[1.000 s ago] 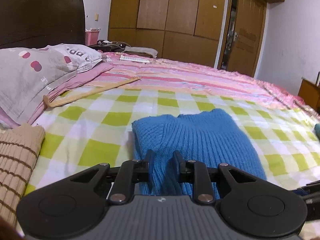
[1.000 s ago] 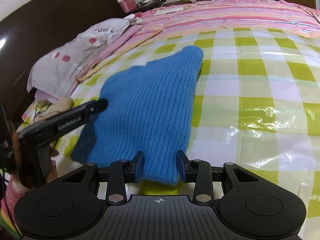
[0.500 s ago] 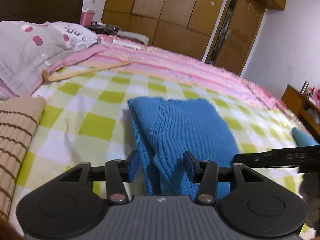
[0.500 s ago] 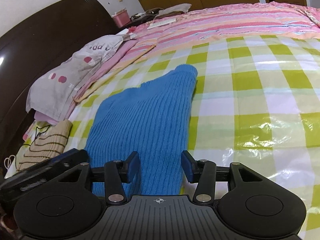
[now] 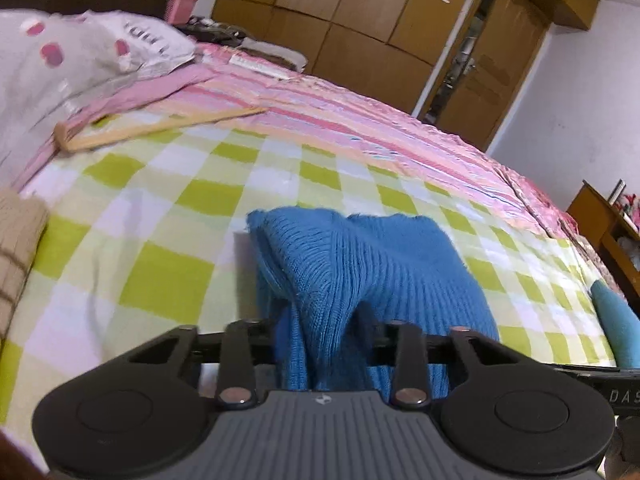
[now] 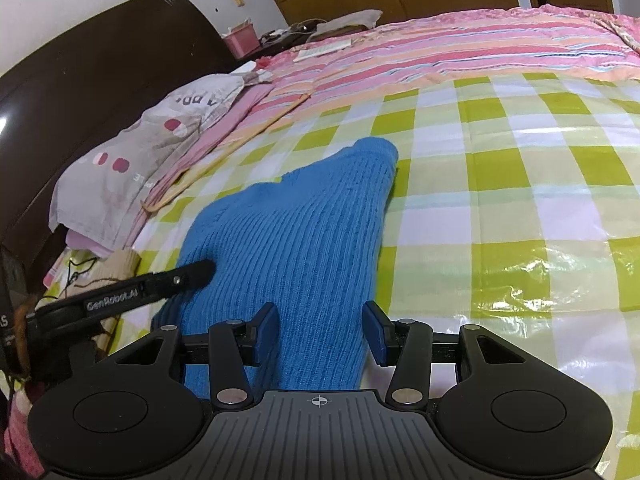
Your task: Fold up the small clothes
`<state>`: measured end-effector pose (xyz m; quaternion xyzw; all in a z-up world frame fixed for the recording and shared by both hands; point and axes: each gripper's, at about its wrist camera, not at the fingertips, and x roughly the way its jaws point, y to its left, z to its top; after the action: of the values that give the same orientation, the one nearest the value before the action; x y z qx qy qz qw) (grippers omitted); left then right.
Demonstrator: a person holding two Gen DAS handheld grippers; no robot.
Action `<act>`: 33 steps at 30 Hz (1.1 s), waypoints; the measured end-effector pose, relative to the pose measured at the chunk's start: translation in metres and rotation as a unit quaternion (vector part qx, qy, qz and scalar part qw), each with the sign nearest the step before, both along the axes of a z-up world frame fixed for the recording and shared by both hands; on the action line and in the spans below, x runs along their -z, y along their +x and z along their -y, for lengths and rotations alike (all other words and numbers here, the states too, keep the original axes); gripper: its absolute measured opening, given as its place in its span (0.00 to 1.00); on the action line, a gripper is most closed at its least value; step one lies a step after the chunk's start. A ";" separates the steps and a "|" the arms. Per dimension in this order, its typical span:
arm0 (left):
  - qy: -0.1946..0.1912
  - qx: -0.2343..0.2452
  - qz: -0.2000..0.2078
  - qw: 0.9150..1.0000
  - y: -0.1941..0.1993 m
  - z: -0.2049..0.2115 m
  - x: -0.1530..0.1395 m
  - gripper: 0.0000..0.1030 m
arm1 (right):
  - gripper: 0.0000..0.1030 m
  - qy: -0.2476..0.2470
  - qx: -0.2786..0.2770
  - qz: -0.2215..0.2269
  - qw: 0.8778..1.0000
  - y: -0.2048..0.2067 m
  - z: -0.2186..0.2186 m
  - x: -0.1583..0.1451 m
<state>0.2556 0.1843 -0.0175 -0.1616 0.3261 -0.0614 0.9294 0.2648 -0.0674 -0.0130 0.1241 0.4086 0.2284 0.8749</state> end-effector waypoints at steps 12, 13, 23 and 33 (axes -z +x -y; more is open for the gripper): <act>0.000 -0.017 0.014 1.000 0.003 -0.014 0.007 0.33 | 0.45 0.024 0.018 0.001 1.000 0.009 0.005 0.001; -0.015 -0.017 0.012 1.000 0.003 -0.018 0.007 0.36 | 0.47 0.030 0.019 0.001 0.999 0.010 0.005 0.000; -0.052 -0.028 0.034 0.998 -0.024 -0.033 0.001 0.58 | 0.63 0.055 0.024 -0.012 0.998 0.022 -0.002 0.010; -0.023 -0.007 0.019 1.000 -0.027 -0.019 0.008 0.71 | 0.66 0.042 0.017 -0.009 0.999 0.012 0.002 0.014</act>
<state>0.2289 0.2034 -0.0253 -0.1843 0.3053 -0.0653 0.9320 0.2772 -0.0697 -0.0267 0.1694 0.4041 0.2294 0.8692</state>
